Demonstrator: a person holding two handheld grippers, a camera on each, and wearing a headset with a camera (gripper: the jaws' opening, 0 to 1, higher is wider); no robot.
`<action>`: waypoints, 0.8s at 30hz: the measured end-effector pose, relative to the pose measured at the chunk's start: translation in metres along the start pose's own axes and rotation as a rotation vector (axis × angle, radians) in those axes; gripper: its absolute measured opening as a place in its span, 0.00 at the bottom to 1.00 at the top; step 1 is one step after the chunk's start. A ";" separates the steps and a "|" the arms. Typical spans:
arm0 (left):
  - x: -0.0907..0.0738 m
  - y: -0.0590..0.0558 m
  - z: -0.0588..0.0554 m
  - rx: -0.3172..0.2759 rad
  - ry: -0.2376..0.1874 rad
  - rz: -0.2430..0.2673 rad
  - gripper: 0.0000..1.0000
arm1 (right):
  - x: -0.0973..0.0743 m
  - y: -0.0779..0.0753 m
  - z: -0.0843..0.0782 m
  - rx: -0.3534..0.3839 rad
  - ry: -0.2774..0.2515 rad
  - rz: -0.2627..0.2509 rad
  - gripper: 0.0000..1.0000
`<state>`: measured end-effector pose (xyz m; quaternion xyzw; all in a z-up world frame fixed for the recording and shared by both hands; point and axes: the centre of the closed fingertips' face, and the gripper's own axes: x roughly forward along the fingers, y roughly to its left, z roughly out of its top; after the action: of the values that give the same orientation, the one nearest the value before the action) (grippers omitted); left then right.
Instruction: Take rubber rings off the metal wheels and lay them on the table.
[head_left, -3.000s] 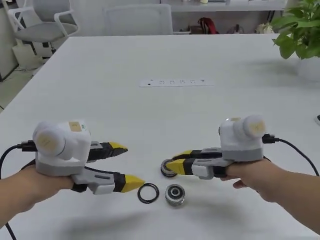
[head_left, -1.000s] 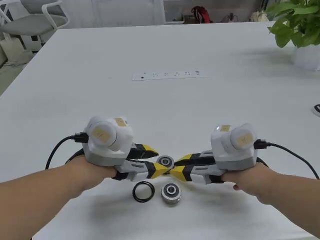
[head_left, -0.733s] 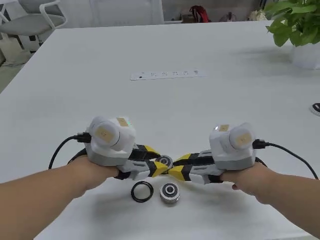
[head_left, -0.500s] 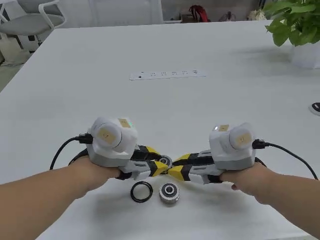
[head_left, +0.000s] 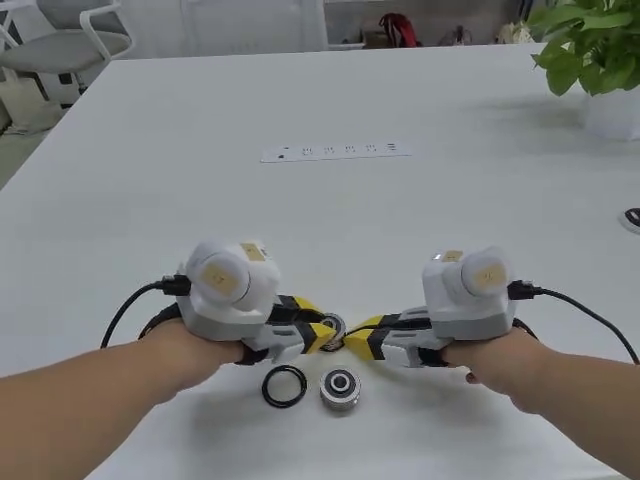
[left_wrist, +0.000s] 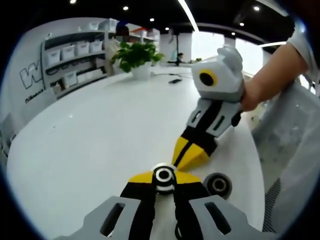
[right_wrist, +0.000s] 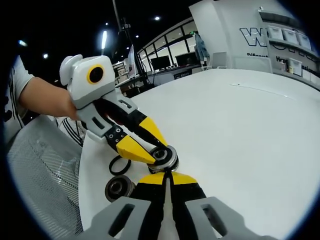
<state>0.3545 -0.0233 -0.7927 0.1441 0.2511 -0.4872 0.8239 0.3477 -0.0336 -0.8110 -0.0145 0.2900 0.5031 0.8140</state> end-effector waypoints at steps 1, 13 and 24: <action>0.000 0.000 0.000 0.001 0.000 0.002 0.14 | 0.000 0.000 0.000 0.003 0.000 -0.001 0.00; -0.001 -0.002 -0.002 0.009 0.008 0.013 0.13 | -0.004 -0.009 0.005 0.172 -0.049 -0.021 0.00; -0.001 -0.003 -0.002 0.007 0.014 0.026 0.13 | -0.006 -0.007 0.018 0.253 -0.118 -0.021 0.00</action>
<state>0.3506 -0.0232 -0.7934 0.1538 0.2535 -0.4760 0.8280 0.3601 -0.0365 -0.7954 0.1148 0.3026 0.4541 0.8301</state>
